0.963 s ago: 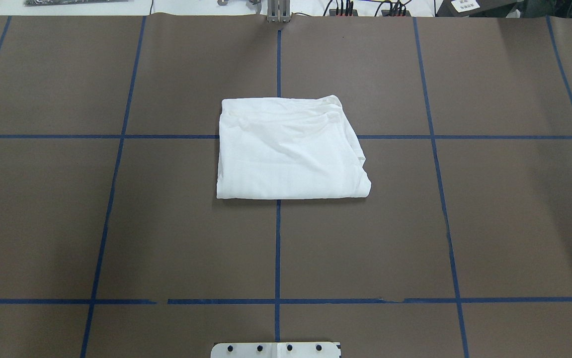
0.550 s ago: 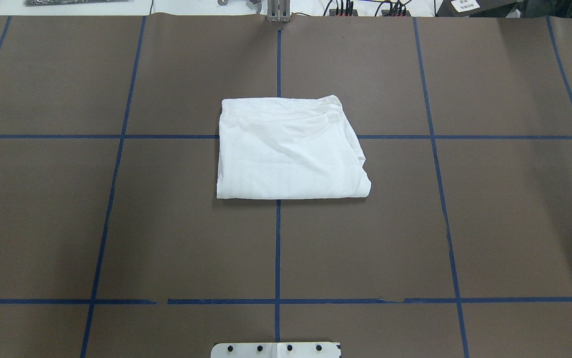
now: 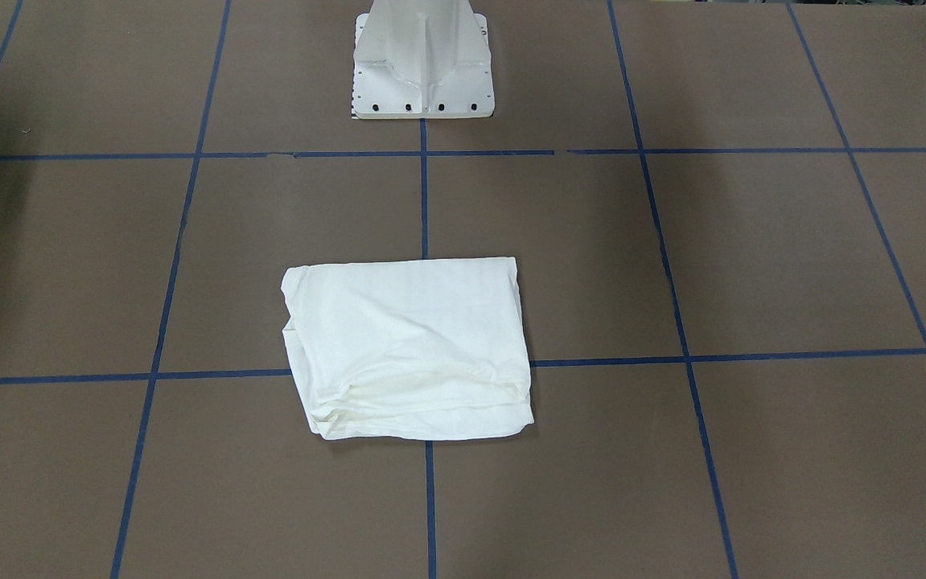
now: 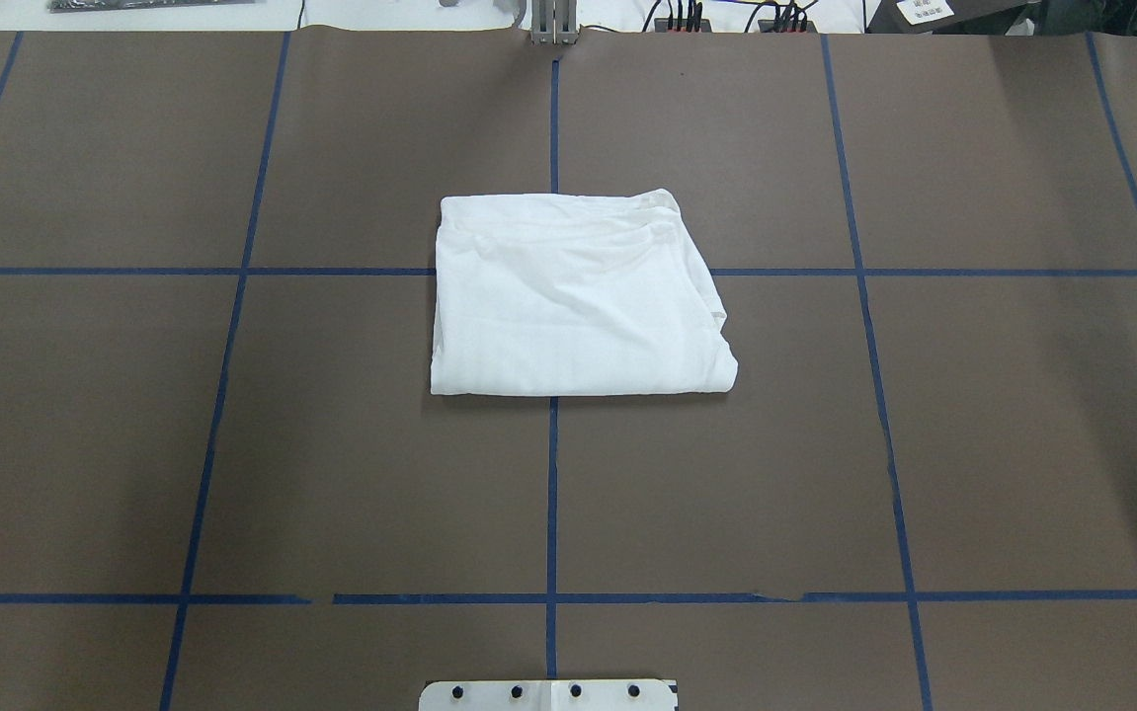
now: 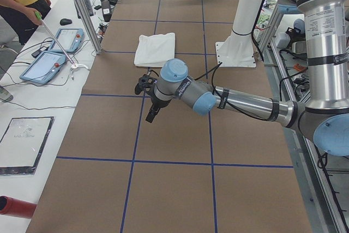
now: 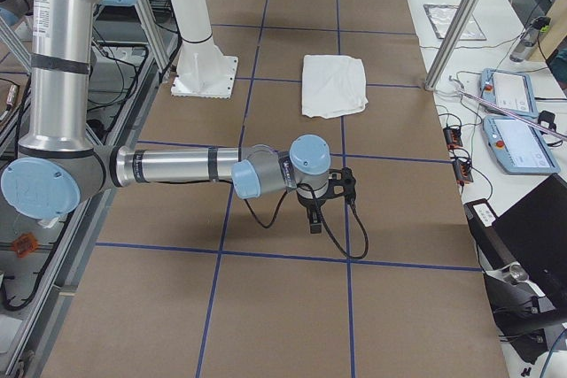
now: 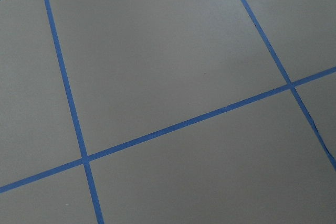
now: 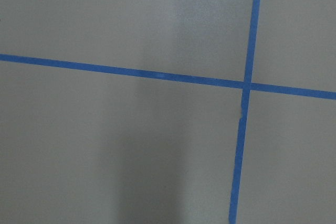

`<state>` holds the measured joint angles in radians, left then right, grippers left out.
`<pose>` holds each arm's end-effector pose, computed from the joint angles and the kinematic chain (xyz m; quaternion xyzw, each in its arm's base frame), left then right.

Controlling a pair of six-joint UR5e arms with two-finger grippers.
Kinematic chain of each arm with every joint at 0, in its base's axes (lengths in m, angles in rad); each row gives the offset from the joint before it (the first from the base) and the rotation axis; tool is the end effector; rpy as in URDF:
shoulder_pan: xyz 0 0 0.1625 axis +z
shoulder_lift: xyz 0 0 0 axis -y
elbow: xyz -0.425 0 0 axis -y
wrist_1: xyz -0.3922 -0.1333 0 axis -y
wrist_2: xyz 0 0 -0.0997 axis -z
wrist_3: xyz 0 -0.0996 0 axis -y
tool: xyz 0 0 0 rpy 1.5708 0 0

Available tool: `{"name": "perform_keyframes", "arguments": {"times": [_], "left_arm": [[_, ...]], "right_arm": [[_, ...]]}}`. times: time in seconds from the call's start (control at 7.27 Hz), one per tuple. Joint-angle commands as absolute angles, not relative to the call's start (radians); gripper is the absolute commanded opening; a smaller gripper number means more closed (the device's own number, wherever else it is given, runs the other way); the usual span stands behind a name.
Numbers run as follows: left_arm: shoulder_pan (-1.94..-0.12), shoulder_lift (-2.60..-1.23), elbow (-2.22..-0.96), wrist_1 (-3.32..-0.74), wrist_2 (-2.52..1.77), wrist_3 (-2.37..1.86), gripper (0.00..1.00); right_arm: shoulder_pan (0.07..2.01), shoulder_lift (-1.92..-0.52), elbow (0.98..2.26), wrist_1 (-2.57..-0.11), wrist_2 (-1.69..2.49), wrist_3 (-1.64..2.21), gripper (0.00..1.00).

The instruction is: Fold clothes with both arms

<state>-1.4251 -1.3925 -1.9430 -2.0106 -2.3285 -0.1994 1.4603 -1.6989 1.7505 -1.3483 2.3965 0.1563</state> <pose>-0.0013 -0.4375 0.5045 0.2248 0.3959 0.0915 0.8856 0.0099 -0.4555 0.6018 0.0712 -0.4106 -0.0340 0.9084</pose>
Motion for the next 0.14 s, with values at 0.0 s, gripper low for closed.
{"name": "perform_keyframes", "arguments": {"times": [0.0], "left_arm": [[-1.425, -1.396, -1.945, -2.011, -2.326, -0.199, 1.00]], "right_arm": [[1.460, -1.700, 1.744, -1.348, 2.396, 0.156, 1.00]]}}
